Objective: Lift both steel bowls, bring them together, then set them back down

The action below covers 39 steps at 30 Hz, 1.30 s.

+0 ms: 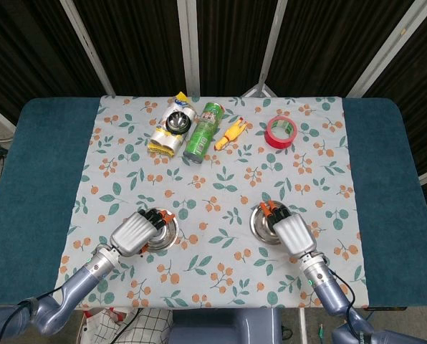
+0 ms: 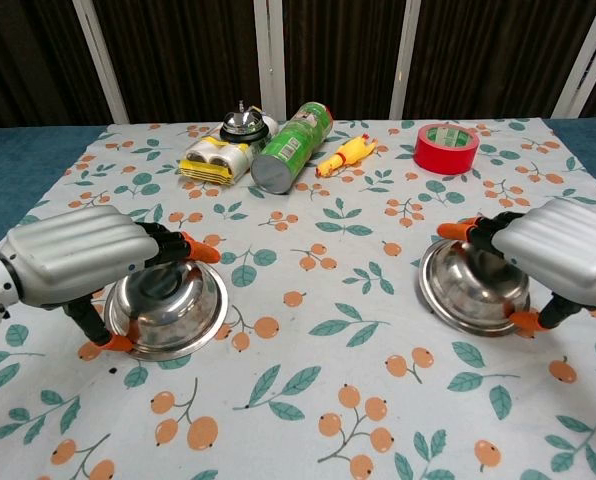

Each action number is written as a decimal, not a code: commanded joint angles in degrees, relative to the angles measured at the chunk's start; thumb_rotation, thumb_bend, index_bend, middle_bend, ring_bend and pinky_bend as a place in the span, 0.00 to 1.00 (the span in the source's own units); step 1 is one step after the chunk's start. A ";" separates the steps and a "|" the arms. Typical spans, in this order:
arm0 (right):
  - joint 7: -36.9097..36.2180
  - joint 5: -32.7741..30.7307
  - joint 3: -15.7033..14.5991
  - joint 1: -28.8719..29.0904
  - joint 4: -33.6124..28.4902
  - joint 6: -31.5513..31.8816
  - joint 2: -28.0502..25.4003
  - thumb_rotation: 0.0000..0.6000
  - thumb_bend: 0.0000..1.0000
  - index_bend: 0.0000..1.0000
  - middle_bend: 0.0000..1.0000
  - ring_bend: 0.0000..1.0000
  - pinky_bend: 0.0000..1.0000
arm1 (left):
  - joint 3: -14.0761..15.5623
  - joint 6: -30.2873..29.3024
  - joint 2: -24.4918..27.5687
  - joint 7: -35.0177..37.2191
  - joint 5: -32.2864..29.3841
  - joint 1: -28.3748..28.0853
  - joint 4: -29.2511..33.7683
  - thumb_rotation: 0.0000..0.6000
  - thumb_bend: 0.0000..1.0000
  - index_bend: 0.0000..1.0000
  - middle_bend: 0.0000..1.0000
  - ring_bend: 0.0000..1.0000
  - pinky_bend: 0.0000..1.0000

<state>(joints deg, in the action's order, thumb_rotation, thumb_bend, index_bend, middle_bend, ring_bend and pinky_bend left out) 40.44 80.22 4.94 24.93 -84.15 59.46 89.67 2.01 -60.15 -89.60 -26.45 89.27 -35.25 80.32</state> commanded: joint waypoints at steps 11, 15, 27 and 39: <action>-7.70 3.13 -2.81 0.99 -7.85 0.29 -4.05 0.57 0.31 0.00 0.00 0.00 0.42 | -1.81 -1.55 -0.78 -2.60 -1.97 0.59 0.31 0.81 0.05 0.00 0.01 0.03 0.20; -10.52 6.12 -3.77 0.48 -11.28 2.63 -5.90 0.56 0.31 0.00 0.00 0.00 0.40 | -1.87 -3.73 -0.31 0.84 -0.82 1.28 0.60 0.72 0.03 0.00 0.01 0.03 0.20; -15.23 11.35 -4.81 -4.88 -17.22 14.93 -12.16 0.58 0.31 0.00 0.00 0.00 0.11 | 1.38 -16.90 6.56 3.59 4.30 8.46 7.32 0.65 0.01 0.00 0.00 0.00 0.13; -21.84 9.97 -7.10 -21.13 -4.56 37.44 -18.27 0.86 0.31 0.00 0.00 0.00 0.00 | 5.94 -34.75 17.22 9.61 -4.53 27.75 7.58 0.66 0.03 0.00 0.00 0.00 0.10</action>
<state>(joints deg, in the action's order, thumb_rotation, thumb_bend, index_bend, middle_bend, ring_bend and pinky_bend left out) 21.74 91.12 -1.43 6.46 -91.04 94.85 73.31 7.28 -92.35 -74.85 -19.83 86.96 -10.32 88.29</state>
